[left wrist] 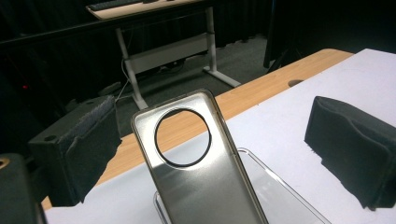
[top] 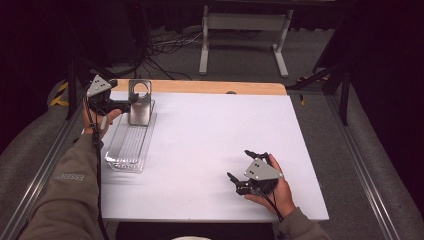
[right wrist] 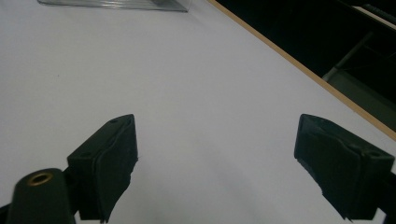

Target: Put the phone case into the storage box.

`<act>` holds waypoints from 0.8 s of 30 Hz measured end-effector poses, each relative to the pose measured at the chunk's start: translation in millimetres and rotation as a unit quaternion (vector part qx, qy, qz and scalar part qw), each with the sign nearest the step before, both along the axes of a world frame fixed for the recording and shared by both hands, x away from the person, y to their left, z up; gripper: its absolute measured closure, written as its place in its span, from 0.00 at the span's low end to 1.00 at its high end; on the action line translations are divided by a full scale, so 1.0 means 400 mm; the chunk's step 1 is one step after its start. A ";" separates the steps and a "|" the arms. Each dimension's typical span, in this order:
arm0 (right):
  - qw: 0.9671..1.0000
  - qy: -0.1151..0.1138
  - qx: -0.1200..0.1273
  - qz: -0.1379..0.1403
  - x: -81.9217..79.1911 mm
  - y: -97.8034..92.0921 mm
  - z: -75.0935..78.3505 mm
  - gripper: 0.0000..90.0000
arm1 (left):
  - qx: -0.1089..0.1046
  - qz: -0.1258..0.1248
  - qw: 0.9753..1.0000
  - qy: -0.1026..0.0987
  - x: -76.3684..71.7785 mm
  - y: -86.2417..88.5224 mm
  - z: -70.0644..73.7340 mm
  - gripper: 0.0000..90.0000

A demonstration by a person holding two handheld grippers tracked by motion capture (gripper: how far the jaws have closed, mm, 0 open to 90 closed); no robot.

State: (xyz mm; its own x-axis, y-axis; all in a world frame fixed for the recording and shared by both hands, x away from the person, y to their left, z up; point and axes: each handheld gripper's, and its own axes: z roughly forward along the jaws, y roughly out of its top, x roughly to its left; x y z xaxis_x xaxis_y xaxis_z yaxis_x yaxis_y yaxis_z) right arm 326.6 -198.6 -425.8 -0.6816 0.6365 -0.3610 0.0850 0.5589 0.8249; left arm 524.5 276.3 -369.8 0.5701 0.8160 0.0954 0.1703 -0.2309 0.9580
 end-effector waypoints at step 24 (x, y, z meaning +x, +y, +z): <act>1.000 -0.003 0.000 -0.003 0.000 -0.002 0.002 0.16 | -0.012 -0.005 1.000 -0.020 -0.065 0.005 0.001 0.06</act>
